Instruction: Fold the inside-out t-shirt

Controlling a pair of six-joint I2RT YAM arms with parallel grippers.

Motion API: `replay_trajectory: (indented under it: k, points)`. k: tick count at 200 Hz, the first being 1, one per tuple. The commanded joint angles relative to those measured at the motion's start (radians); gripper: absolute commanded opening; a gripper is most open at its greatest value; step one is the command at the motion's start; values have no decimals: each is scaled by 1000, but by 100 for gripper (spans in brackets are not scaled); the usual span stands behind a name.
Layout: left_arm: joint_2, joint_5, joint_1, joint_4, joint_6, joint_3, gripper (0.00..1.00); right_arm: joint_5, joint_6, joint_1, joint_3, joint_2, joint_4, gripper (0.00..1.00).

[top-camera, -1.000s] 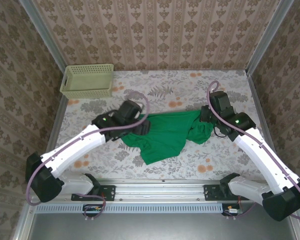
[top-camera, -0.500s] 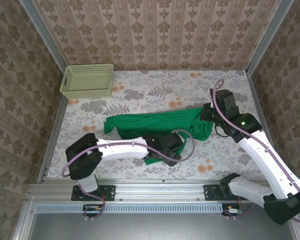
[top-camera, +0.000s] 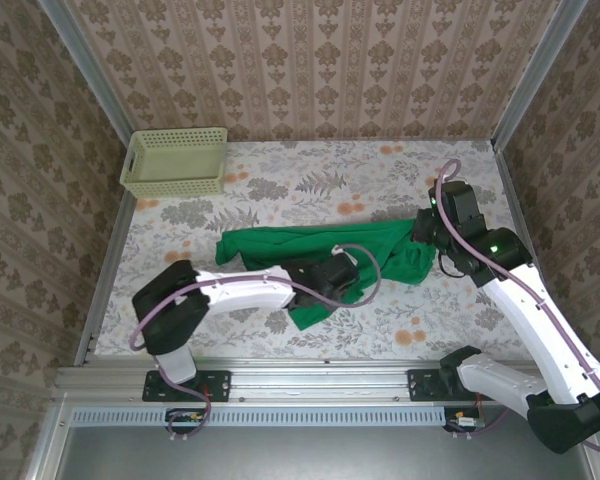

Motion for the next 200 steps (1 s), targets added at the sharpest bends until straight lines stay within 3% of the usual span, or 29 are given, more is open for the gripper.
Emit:
replay_trajectory:
  k: [1, 23, 52, 67, 103, 127, 149, 172, 200]
  points:
    - [-181, -44, 33, 9, 38, -28, 0, 57, -9, -20, 56, 4, -40, 0]
    - [-377, 33, 118, 38, 62, -91, 0, 39, -71, -24, 106, 58, -40, 0]
    - [-545, 231, 376, 81, 33, -184, 0, -33, -137, -25, 158, 209, 12, 0]
    - [-525, 327, 491, 64, 40, -187, 0, -89, -149, -23, 187, 313, 41, 0]
    - [-293, 358, 634, -95, 39, -83, 0, -174, -165, -21, 295, 616, 88, 0]
    - [-184, 351, 688, -155, -1, -39, 0, -110, -190, -25, 380, 749, 36, 42]
    - [-163, 385, 753, -131, -38, -67, 0, -119, -212, -46, 318, 702, 60, 63]
    - [-164, 420, 773, -86, -46, -105, 0, -235, -183, -107, 155, 594, 145, 71]
    - [-164, 442, 773, -54, -47, -126, 0, -339, -155, -146, 33, 593, 213, 70]
